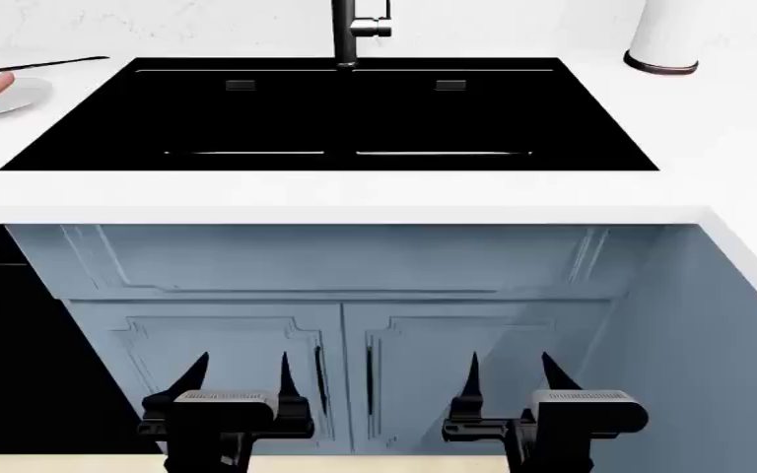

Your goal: Pick the sausage from the counter and place it in the sink. Then turn on the sink faucet.

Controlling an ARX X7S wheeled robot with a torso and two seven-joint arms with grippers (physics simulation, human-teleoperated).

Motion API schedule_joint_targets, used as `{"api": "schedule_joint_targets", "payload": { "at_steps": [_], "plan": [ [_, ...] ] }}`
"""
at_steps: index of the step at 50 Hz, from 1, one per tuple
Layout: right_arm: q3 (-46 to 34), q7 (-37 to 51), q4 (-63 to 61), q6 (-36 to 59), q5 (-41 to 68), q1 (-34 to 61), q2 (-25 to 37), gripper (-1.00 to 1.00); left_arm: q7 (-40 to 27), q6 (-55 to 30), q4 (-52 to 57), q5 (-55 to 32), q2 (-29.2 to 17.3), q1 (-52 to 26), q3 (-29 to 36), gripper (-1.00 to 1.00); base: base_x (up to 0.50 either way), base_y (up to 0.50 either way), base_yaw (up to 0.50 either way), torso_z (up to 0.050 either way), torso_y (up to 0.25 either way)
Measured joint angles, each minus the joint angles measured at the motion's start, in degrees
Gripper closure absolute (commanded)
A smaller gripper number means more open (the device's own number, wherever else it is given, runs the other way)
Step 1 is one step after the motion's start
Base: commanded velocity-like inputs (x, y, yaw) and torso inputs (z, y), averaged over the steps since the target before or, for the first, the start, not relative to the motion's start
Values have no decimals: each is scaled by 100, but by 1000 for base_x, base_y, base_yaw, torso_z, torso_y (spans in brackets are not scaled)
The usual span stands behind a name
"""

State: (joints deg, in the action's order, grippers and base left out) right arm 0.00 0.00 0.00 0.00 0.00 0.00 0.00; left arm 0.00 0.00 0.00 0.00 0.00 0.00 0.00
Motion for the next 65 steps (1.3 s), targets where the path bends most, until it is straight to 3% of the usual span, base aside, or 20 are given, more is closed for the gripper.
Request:
{"api": "schedule_joint_targets", "payload": {
  "at_steps": [6, 7, 19, 34, 39, 42, 45, 48, 51, 58, 65],
  "plan": [
    [-76, 83, 31, -10, 67, 2, 52, -100, -54, 9, -46, -88, -61, 0, 56, -100, 0, 0, 0, 23, 0],
    [-293, 195, 544, -530, 191, 104, 76, -100, -430, 515, -369, 298, -113, -34, 140, -100, 0, 0, 0, 0, 0],
    [-347, 341, 182, -107, 348, 60, 229, -100, -325, 200, -139, -135, -268, -17, 306, -100, 0, 499, 0, -10, 0],
    [-504, 506, -25, 85, 593, 30, 395, -100, -360, 103, 14, -323, -492, 35, 560, -100, 0, 152, 0, 50, 1],
    [-470, 615, -956, 1122, 867, 171, 565, -100, -403, -917, 954, -314, -608, -114, 622, -100, 0, 0, 0, 50, 0],
    [-247, 754, -1874, 2397, 1357, 847, 722, -100, -300, -2186, 1936, -450, -670, -812, 535, -100, 0, 0, 0, 50, 0],
    [-4, 1366, -2108, 3964, 2334, 2028, 1011, -100, -632, -3770, 2263, -1078, -846, -2011, 355, -100, 0, 0, 0, 50, 0],
    [-76, 1846, -1786, 5092, 3171, 3454, 1334, -100, -1014, -4997, 1982, -1818, -1036, -3486, 345, -100, 0, 0, 0, 50, 0],
    [-424, 1940, -1061, 5650, 3538, 4803, 1584, -100, -1140, -5536, 1232, -2161, -1148, -4899, 610, -100, 167, 0, 0, 50, 0],
    [-1653, 1148, 2000, 5190, 3162, 7825, 1395, -100, -915, -4817, -1923, -1987, -793, -7939, 1434, -100, 500, 0, 0, 29, 0],
    [-1893, 595, 4775, 4801, 2338, 9455, 1119, -100, -855, -4280, -4715, -1472, -481, -9566, 1650, -100, 500, 0, 0, 0, 0]
  ]
}}
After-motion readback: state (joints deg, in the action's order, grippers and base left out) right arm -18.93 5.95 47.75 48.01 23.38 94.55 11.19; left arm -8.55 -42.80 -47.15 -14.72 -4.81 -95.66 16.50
